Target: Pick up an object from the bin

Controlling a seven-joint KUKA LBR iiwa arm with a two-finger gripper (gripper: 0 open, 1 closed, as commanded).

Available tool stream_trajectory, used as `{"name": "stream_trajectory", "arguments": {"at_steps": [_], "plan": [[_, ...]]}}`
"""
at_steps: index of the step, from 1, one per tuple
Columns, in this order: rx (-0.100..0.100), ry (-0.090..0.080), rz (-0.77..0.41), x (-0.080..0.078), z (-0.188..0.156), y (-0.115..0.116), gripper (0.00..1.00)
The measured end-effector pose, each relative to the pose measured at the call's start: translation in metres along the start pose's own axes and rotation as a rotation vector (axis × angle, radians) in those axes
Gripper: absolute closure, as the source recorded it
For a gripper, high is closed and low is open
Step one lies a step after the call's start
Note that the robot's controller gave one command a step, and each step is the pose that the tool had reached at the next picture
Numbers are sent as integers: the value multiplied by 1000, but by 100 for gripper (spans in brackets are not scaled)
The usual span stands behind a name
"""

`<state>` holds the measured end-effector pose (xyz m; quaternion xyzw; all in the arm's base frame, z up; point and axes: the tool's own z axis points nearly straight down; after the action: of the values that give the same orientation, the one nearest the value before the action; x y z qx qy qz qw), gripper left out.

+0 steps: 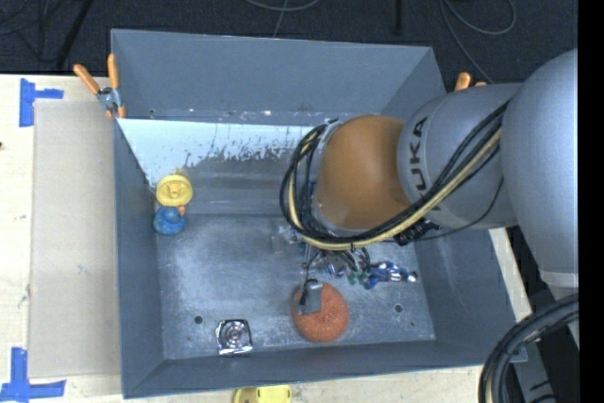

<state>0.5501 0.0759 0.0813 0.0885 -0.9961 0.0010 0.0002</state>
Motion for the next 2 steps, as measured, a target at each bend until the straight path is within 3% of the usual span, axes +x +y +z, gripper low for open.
{"name": "stream_trajectory", "arguments": {"at_steps": [1, 2], "plan": [[-4, 6, -21, 16, 6, -11, 0], [-3, -2, -15, 47, 5, -51, 0]]}}
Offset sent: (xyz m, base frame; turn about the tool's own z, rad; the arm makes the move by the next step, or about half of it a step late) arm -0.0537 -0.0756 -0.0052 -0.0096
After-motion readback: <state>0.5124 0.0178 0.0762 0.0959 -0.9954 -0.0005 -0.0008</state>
